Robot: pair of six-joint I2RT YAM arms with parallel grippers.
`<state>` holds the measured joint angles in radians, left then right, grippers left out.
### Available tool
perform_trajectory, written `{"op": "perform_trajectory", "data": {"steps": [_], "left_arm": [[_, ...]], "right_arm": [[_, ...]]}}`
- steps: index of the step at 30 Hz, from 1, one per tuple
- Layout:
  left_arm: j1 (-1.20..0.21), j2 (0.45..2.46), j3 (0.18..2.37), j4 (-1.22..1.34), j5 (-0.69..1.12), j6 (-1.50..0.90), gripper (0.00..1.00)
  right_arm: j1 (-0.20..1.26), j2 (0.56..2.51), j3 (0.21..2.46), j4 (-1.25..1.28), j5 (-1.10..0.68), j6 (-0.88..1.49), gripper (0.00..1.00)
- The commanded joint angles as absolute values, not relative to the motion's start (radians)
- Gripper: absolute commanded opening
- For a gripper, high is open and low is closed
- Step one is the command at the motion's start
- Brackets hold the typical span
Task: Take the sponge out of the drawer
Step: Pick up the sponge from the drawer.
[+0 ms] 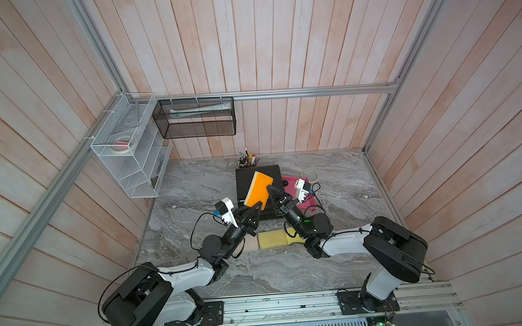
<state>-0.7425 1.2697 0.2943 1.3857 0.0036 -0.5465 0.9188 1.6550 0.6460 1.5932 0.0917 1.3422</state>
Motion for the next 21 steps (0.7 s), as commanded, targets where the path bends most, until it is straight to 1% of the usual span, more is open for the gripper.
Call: {"op": "perform_trajectory", "data": {"steps": [1, 4, 5, 7, 10, 15, 18, 19, 21], "left_arm": [[-0.732, 1.257, 0.275, 1.420, -0.020, -0.545, 0.00], [-0.725, 1.248, 0.265, 1.419, -0.021, -0.548, 0.00], [-0.723, 1.242, 0.260, 1.419, -0.021, -0.548, 0.00], [-0.717, 1.227, 0.252, 1.417, -0.021, -0.551, 0.00], [-0.706, 1.181, 0.245, 1.363, -0.011, -0.560, 0.00], [-0.675, 1.076, 0.251, 1.196, 0.056, -0.578, 0.00], [-0.663, 1.001, 0.294, 1.015, 0.118, -0.577, 0.00], [-0.663, 0.981, 0.319, 0.939, 0.145, -0.570, 0.00], [-0.660, 0.958, 0.366, 0.817, 0.220, -0.559, 0.00]], "right_arm": [[0.928, 1.666, 0.671, 1.605, 0.084, 1.329, 0.00], [0.928, 1.676, 0.675, 1.601, 0.078, 1.331, 0.00], [0.928, 1.675, 0.677, 1.597, 0.075, 1.322, 0.05], [0.927, 1.657, 0.681, 1.550, 0.070, 1.296, 0.19], [0.927, 1.574, 0.670, 1.405, 0.115, 1.202, 0.29], [0.927, 1.372, 0.633, 1.155, 0.277, 0.969, 0.41], [0.927, 1.253, 0.632, 0.992, 0.357, 0.814, 0.47], [0.927, 1.219, 0.652, 0.912, 0.376, 0.763, 0.51], [0.927, 1.175, 0.703, 0.755, 0.401, 0.660, 0.53]]}}
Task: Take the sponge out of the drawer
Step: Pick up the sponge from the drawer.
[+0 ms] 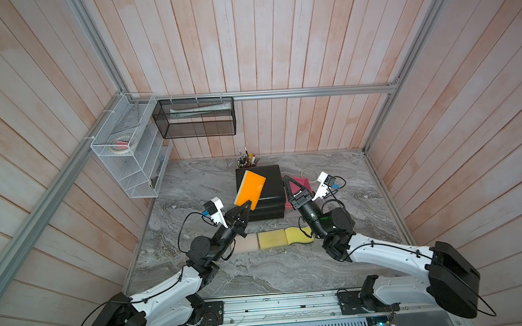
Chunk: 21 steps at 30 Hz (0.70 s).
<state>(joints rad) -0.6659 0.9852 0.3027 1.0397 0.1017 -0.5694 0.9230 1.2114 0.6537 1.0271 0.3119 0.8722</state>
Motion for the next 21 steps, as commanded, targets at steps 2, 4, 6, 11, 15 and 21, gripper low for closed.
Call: {"op": "perform_trajectory", "data": {"steps": [2, 4, 6, 11, 15, 21], "left_arm": [[-0.661, 0.951, 0.396, 0.744, 0.337, -0.555, 0.00], [-0.660, 0.949, 0.416, 0.696, 0.434, -0.563, 0.00], [-0.663, 0.959, 0.440, 0.642, 0.535, -0.572, 0.00], [-0.701, 1.017, 0.454, 0.537, 0.617, -0.580, 0.00], [-0.738, 1.047, 0.419, 0.561, 0.617, -0.607, 0.00], [-0.772, 1.101, 0.398, 0.573, 0.620, -0.631, 0.00]], "right_arm": [[0.927, 1.150, 0.743, 0.638, 0.424, 0.576, 0.57], [0.925, 1.133, 0.758, 0.564, 0.454, 0.524, 0.59], [0.919, 1.114, 0.749, 0.525, 0.472, 0.487, 0.62], [0.880, 1.025, 0.697, 0.451, 0.486, 0.471, 0.62], [0.830, 0.919, 0.657, 0.381, 0.490, 0.466, 0.68], [0.782, 0.837, 0.653, 0.262, 0.457, 0.419, 0.76]]}}
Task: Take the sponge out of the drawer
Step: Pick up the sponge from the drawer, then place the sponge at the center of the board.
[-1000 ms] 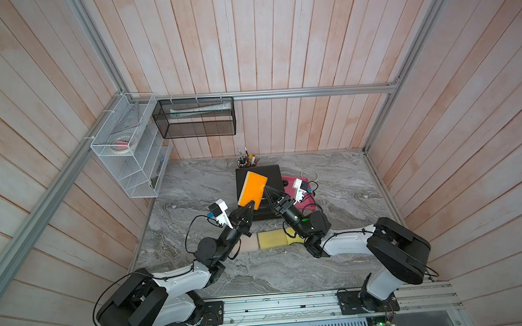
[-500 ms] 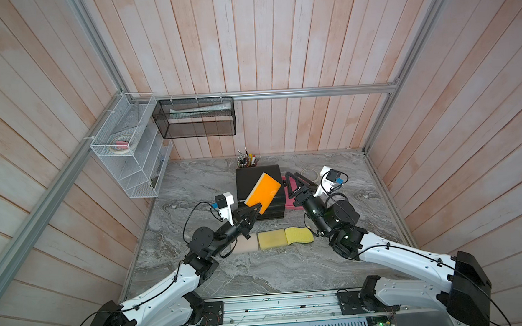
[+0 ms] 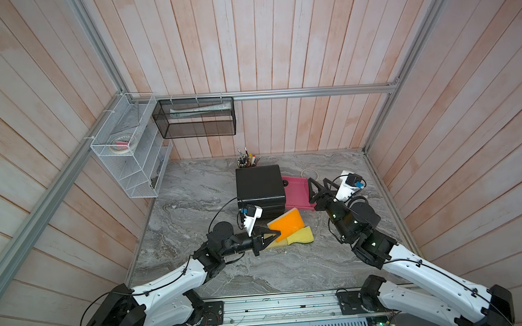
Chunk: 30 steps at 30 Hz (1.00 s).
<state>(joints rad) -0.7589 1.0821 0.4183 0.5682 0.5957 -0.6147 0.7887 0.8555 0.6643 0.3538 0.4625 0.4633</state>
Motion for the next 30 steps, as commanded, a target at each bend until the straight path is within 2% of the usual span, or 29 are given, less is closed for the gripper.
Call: {"op": "perform_trajectory", "data": {"steps": [1, 7, 16, 30], "left_arm": [[-0.780, 1.115, 0.396, 0.578, 0.621, -0.632, 0.00], [-0.839, 1.224, 0.385, 0.635, 0.600, -0.649, 0.00], [-0.945, 1.502, 0.427, 0.785, 0.606, -0.761, 0.00], [-1.004, 1.720, 0.536, 0.718, 0.543, -0.785, 0.00]], "right_arm": [[0.781, 0.827, 0.648, 0.258, 0.463, 0.414, 0.77], [0.764, 0.802, 0.609, 0.240, 0.475, 0.416, 0.80], [0.725, 0.782, 0.573, 0.217, 0.455, 0.452, 0.81], [0.695, 0.694, 0.505, 0.211, 0.449, 0.483, 0.81]]}}
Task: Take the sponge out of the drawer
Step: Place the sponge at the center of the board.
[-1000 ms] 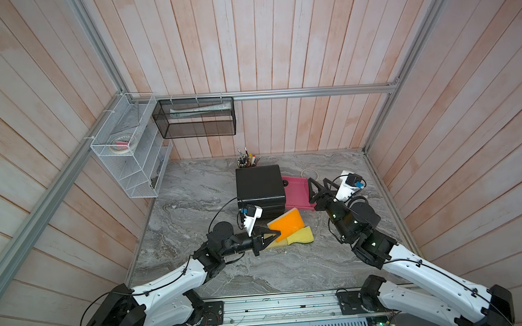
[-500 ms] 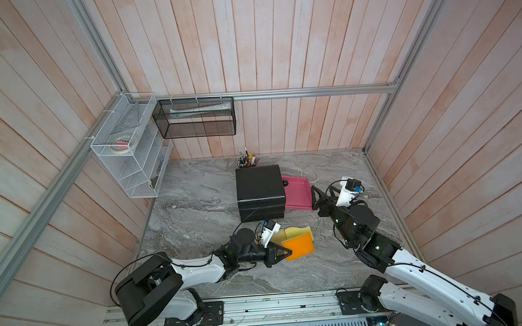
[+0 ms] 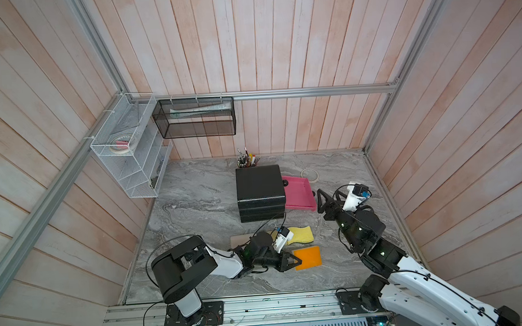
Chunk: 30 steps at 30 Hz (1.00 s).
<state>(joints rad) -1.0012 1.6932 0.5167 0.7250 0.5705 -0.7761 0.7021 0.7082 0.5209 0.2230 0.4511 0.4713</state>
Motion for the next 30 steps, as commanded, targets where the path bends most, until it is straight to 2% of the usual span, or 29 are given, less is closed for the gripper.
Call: {"op": "perform_trajectory", "data": {"steps": [1, 15, 30], "left_arm": [[-1.004, 1.730, 0.541, 0.707, 0.536, -0.783, 0.00], [-1.021, 1.773, 0.612, 0.508, 0.402, -0.721, 0.00], [-1.074, 1.789, 0.697, 0.284, 0.225, -0.663, 0.19]], "right_arm": [[0.695, 0.691, 0.502, 0.210, 0.449, 0.485, 0.81], [0.690, 0.678, 0.480, 0.221, 0.439, 0.502, 0.81], [0.681, 0.670, 0.469, 0.222, 0.445, 0.506, 0.81]]}}
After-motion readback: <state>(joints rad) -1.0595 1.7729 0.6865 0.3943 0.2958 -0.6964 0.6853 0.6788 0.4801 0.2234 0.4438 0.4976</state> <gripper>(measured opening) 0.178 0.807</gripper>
